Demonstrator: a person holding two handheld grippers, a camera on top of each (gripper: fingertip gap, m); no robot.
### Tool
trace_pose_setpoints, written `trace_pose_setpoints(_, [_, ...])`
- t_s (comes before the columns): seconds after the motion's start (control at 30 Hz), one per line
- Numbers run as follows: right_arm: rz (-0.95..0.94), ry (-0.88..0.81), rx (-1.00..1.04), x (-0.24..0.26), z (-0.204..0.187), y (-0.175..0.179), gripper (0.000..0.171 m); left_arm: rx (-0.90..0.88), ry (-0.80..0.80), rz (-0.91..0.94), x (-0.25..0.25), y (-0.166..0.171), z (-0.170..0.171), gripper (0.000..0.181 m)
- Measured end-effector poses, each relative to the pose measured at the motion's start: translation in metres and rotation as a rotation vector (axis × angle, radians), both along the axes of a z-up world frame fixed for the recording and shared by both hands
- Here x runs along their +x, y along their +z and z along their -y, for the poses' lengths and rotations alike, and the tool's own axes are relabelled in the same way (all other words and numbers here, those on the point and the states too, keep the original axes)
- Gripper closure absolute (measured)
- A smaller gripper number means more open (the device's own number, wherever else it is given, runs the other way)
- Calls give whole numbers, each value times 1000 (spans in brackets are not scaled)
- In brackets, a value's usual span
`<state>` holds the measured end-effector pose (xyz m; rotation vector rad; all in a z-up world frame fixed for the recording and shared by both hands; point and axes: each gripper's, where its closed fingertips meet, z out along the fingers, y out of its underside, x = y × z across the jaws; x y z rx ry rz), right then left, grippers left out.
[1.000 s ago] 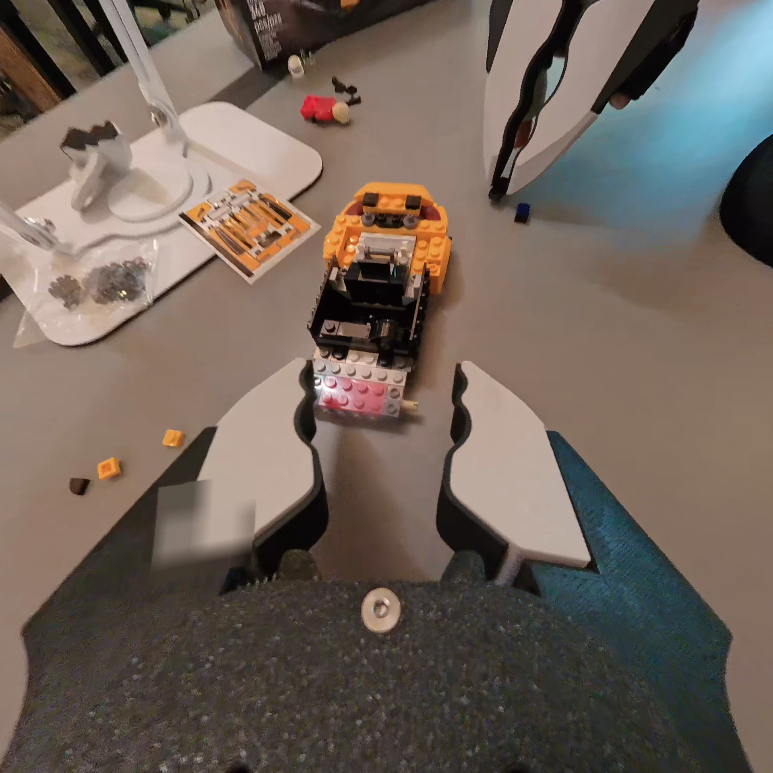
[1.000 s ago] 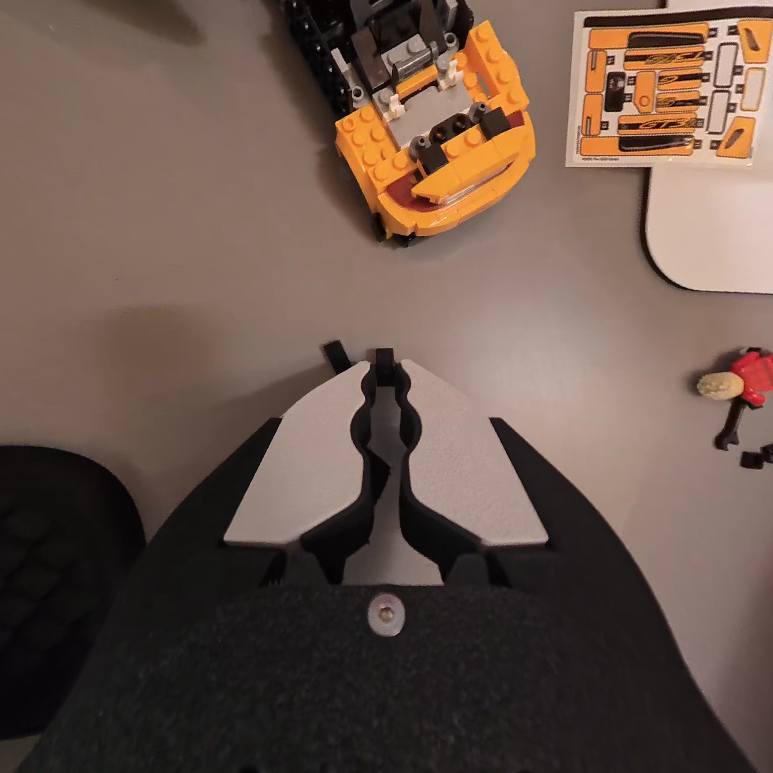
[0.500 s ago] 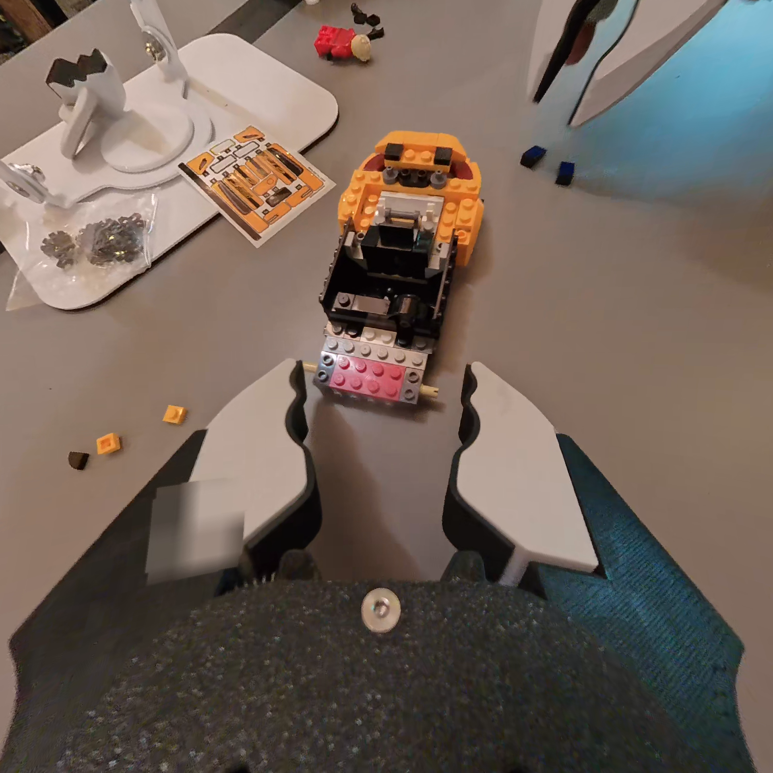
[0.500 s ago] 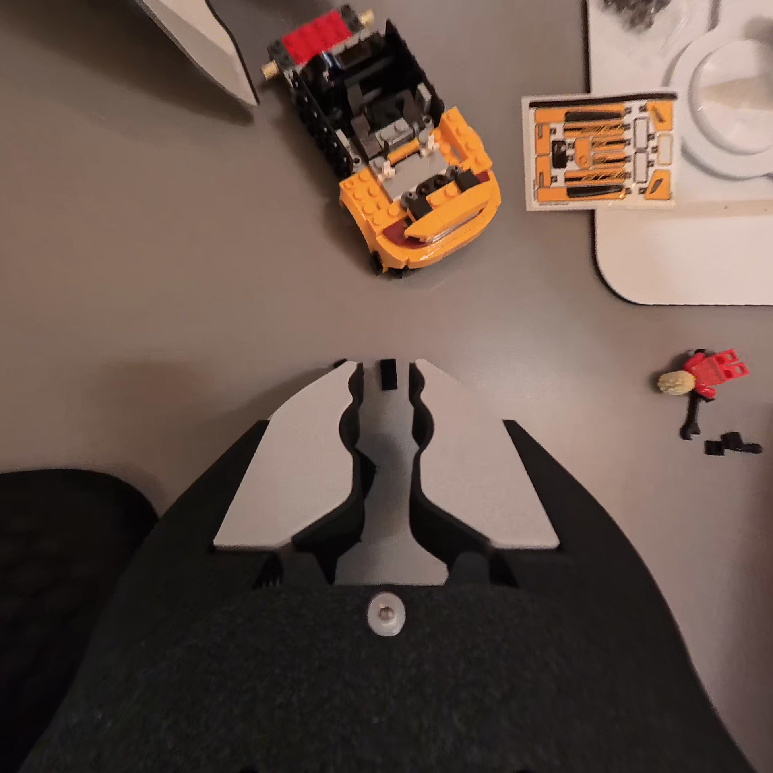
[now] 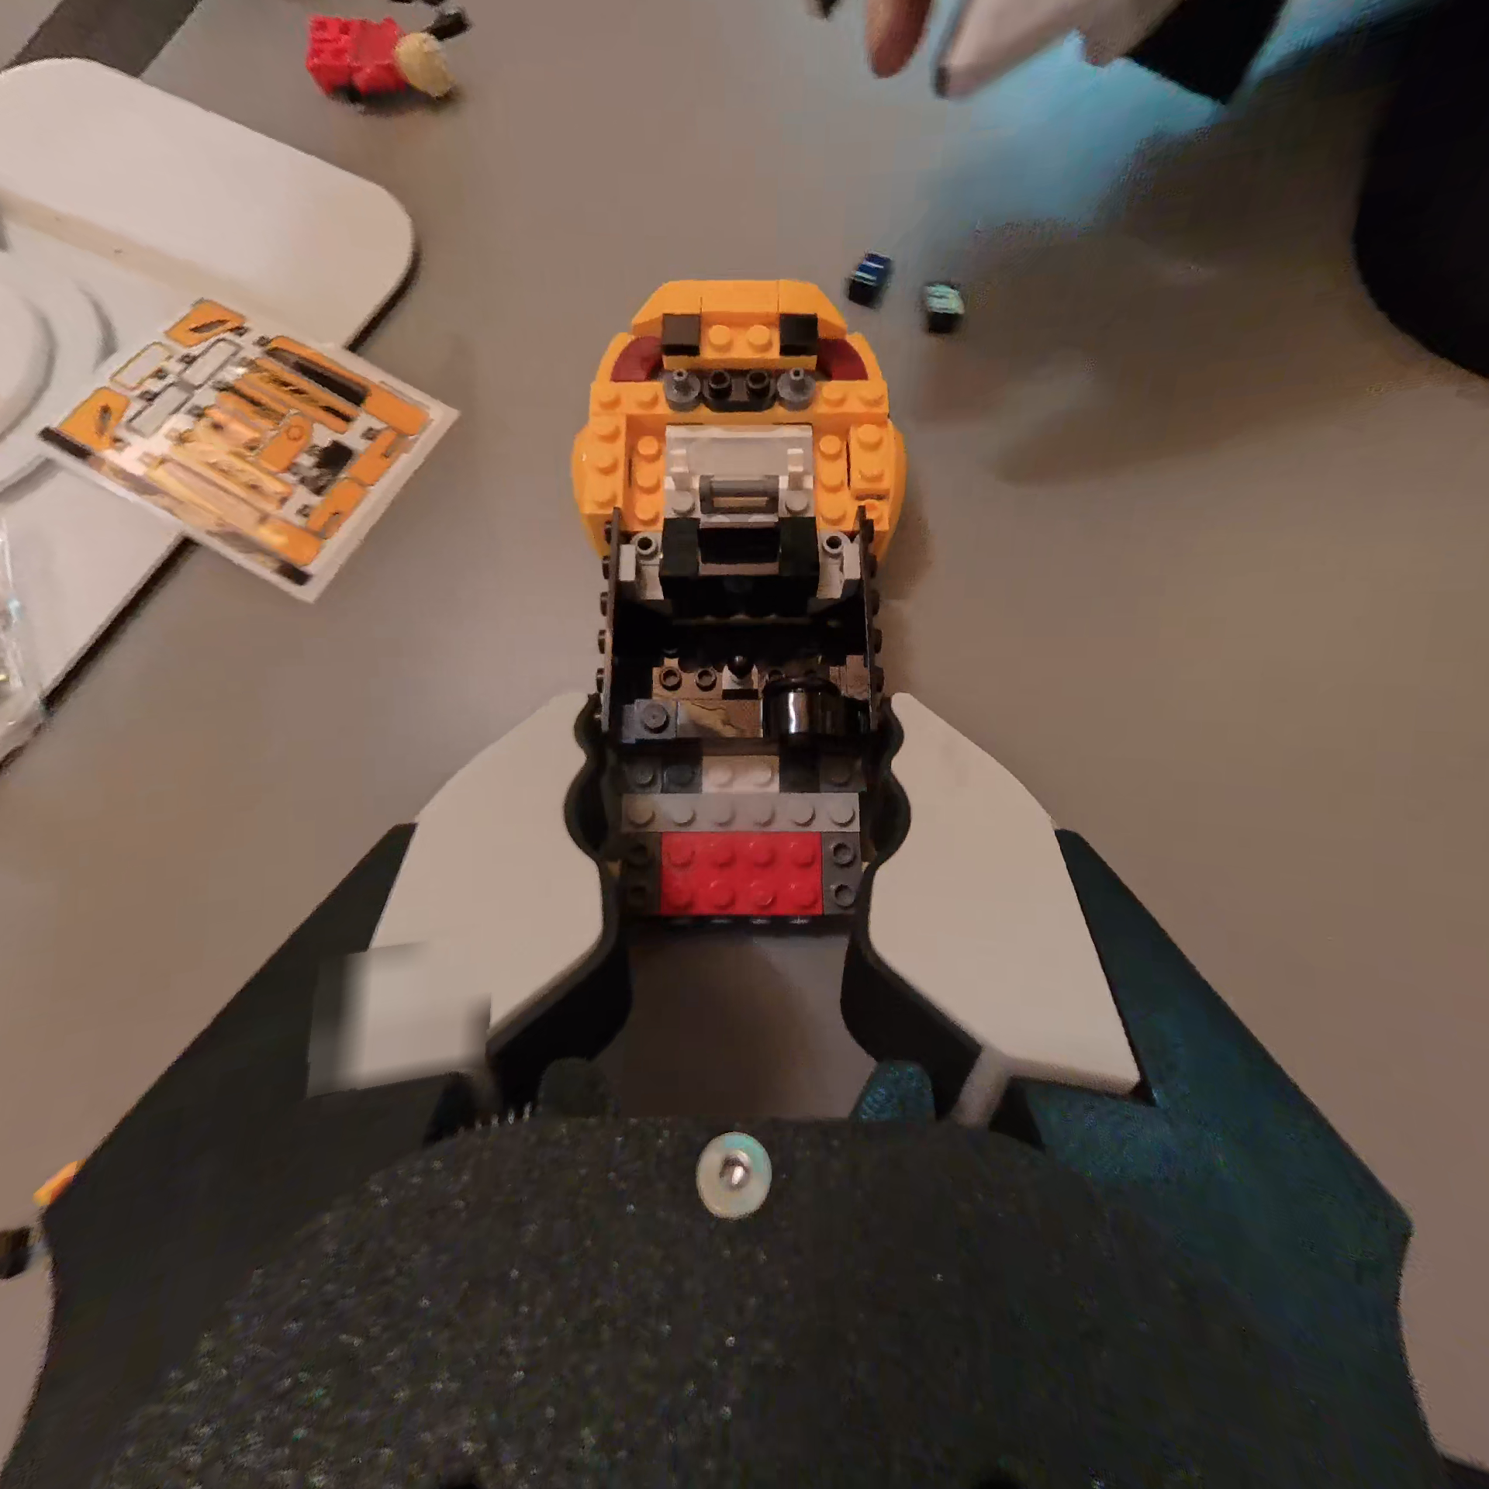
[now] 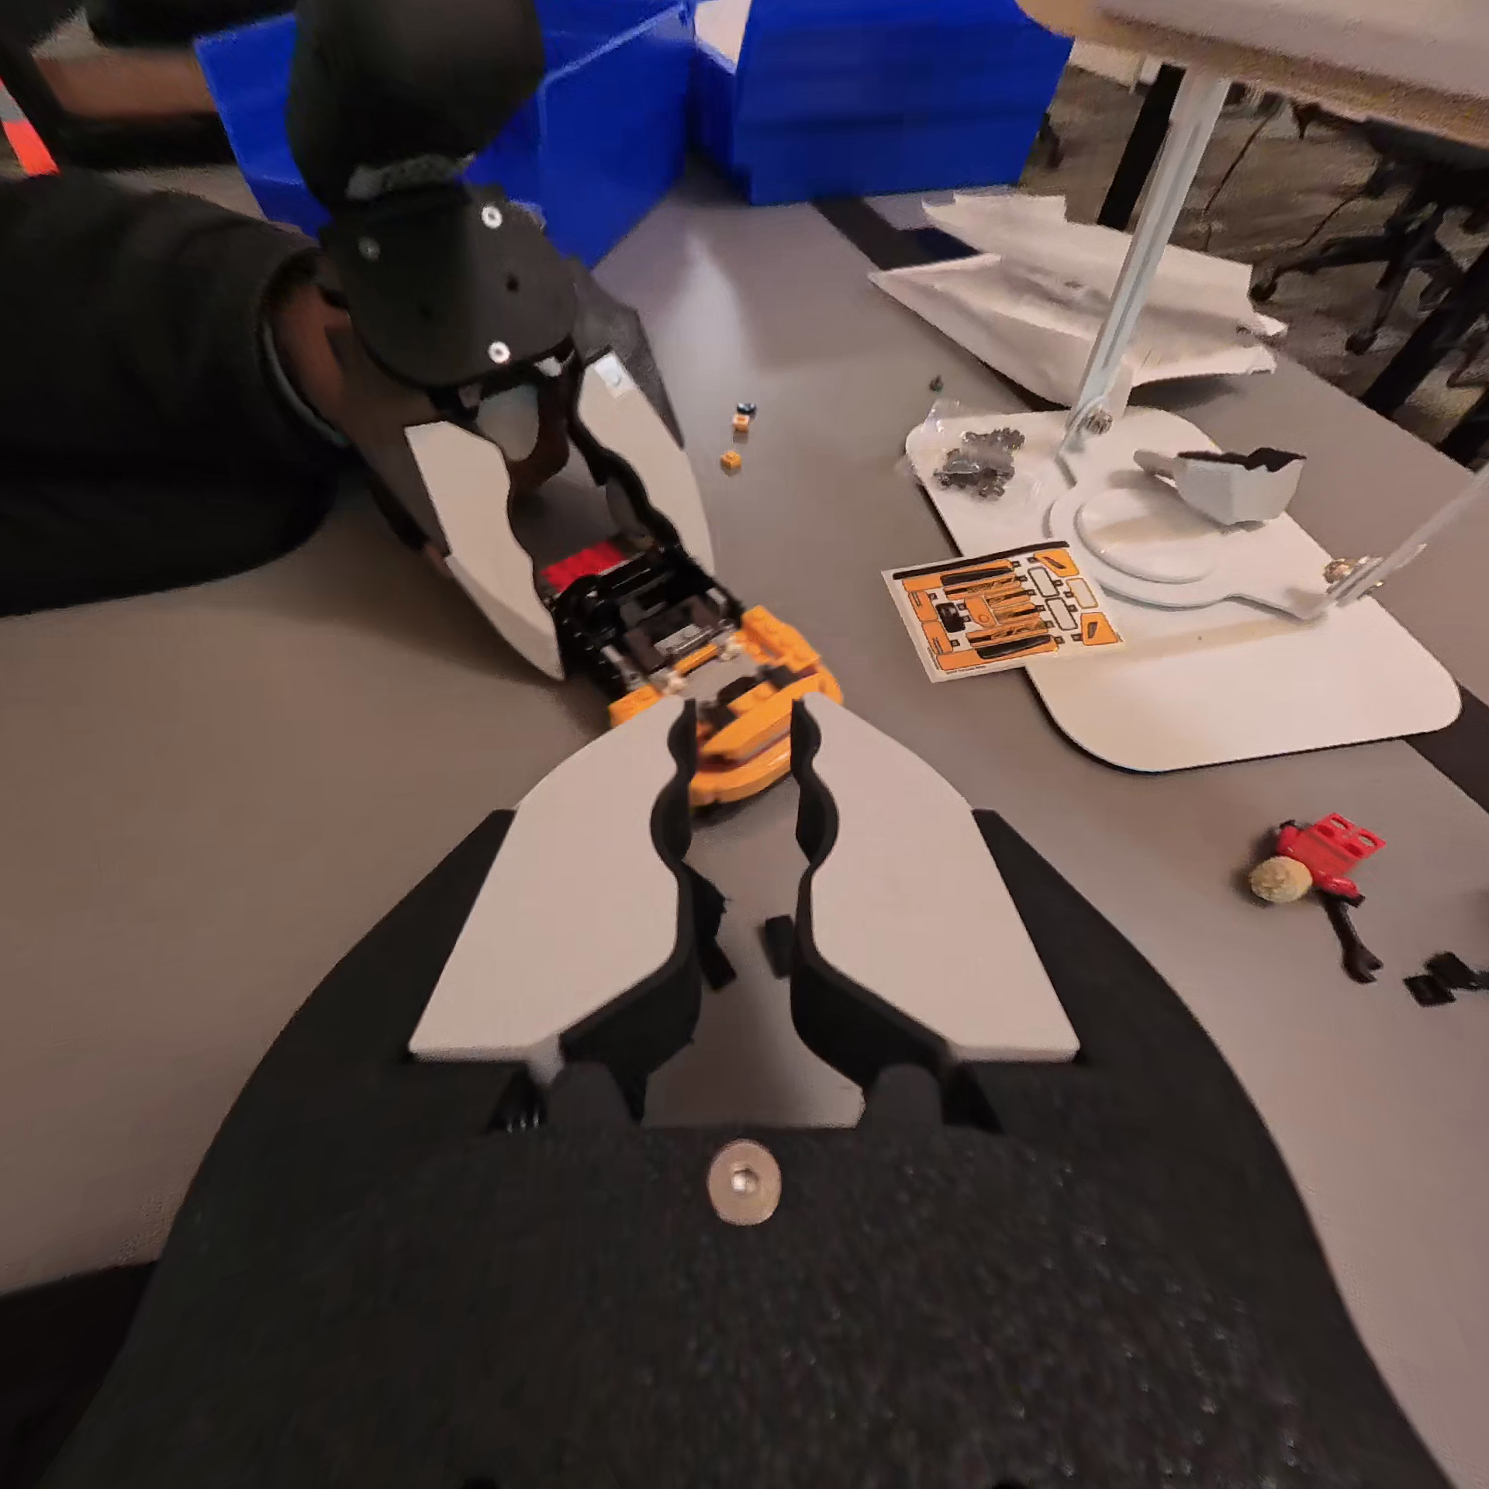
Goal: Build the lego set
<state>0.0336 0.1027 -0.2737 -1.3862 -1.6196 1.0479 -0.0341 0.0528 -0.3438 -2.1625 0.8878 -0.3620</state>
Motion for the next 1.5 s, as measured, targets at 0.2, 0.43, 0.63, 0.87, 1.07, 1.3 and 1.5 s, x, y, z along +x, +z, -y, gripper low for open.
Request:
trace_pose_setpoints(0.2, [-31, -3, 87, 6, 23, 18, 150, 33, -148, -45, 29, 2, 33, 118])
trace_pose_setpoints(0.43, [24, 49, 120, 2, 45, 0, 151, 7, -203, 10, 34, 0, 41, 118])
trace_pose_setpoints(0.63, [22, 37, 99, 0, 44, -5, 154, 8, -229, -17, 36, 0, 50, 118])
trace_pose_setpoints(0.87, [-16, -29, 96, 1, 30, 0, 154, -30, -349, -4, 38, -1, 71, 119])
trace_pose_setpoints(1.07, [-28, -64, 104, 1, 24, 2, 154, -21, -351, 6, 36, 3, 75, 110])
trace_pose_setpoints(1.3, [-43, -120, 94, 2, 12, 3, 155, 9, -324, 75, 42, 12, 75, 107])
trace_pose_setpoints(1.5, [-34, -147, 117, 3, 7, 1, 155, 18, -314, 82, 41, 12, 73, 119])
